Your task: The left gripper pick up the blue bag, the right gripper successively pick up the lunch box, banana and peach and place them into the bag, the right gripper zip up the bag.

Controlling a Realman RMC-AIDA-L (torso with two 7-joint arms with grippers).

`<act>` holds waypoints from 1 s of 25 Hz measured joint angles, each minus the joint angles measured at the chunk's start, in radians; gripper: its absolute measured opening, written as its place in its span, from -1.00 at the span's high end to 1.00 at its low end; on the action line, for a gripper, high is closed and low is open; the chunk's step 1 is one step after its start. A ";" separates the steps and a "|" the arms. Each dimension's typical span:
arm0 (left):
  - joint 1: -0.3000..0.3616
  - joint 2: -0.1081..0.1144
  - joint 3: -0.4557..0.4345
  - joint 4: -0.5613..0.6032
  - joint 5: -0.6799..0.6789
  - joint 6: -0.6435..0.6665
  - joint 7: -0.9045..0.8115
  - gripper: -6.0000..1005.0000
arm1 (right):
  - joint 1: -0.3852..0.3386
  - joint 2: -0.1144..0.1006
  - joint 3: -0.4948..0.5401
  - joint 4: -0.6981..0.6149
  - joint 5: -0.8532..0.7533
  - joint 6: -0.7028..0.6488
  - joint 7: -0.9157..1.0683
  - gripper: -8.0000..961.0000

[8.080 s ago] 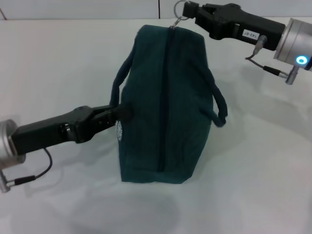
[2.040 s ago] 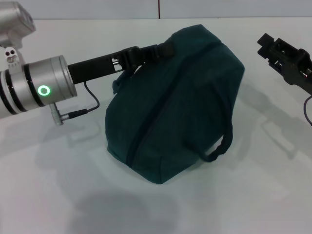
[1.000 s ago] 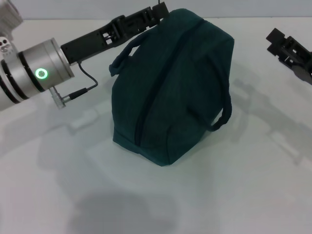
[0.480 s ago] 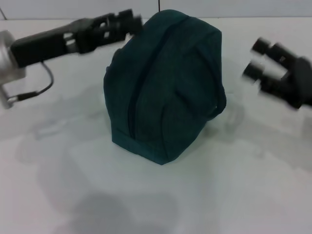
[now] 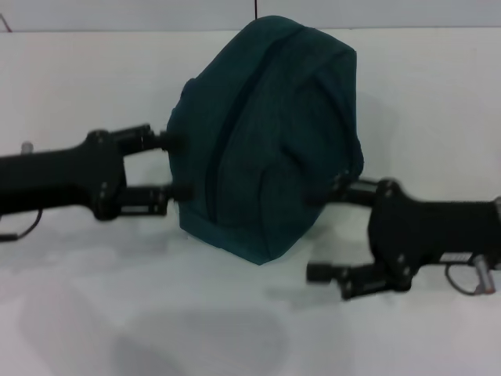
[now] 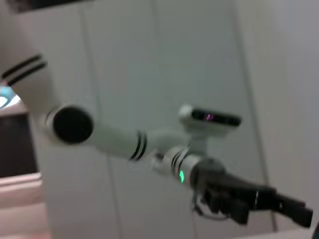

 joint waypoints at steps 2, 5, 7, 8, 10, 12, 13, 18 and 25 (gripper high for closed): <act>0.010 0.001 0.000 0.000 0.008 0.032 0.014 -0.74 | 0.022 0.001 -0.027 0.003 -0.029 0.015 0.001 -0.84; 0.019 0.001 0.000 0.003 0.009 0.069 0.015 -0.74 | 0.026 0.003 -0.039 0.006 -0.035 0.043 -0.002 -0.84; 0.031 0.002 0.000 0.004 0.013 0.091 0.019 -0.74 | 0.025 0.003 -0.040 0.006 -0.035 0.055 -0.003 -0.84; 0.038 0.003 0.000 0.004 0.015 0.105 0.024 -0.74 | 0.026 0.003 -0.040 0.007 -0.035 0.061 -0.003 -0.84; 0.049 0.007 0.000 0.004 0.016 0.130 0.035 -0.74 | 0.026 0.003 -0.039 0.007 -0.035 0.071 -0.001 -0.84; 0.055 0.009 0.000 0.004 0.021 0.144 0.040 -0.74 | 0.024 0.003 -0.038 0.006 -0.035 0.076 -0.001 -0.84; 0.056 0.009 0.000 0.005 0.023 0.145 0.041 -0.74 | 0.024 0.003 -0.037 0.006 -0.035 0.077 0.000 -0.84; 0.059 0.000 0.001 -0.001 0.044 0.145 0.051 -0.74 | 0.027 0.003 -0.034 0.007 -0.034 0.086 0.001 -0.84; 0.051 -0.013 0.001 -0.004 0.070 0.143 0.067 -0.74 | 0.026 0.003 -0.027 0.007 -0.030 0.089 0.001 -0.84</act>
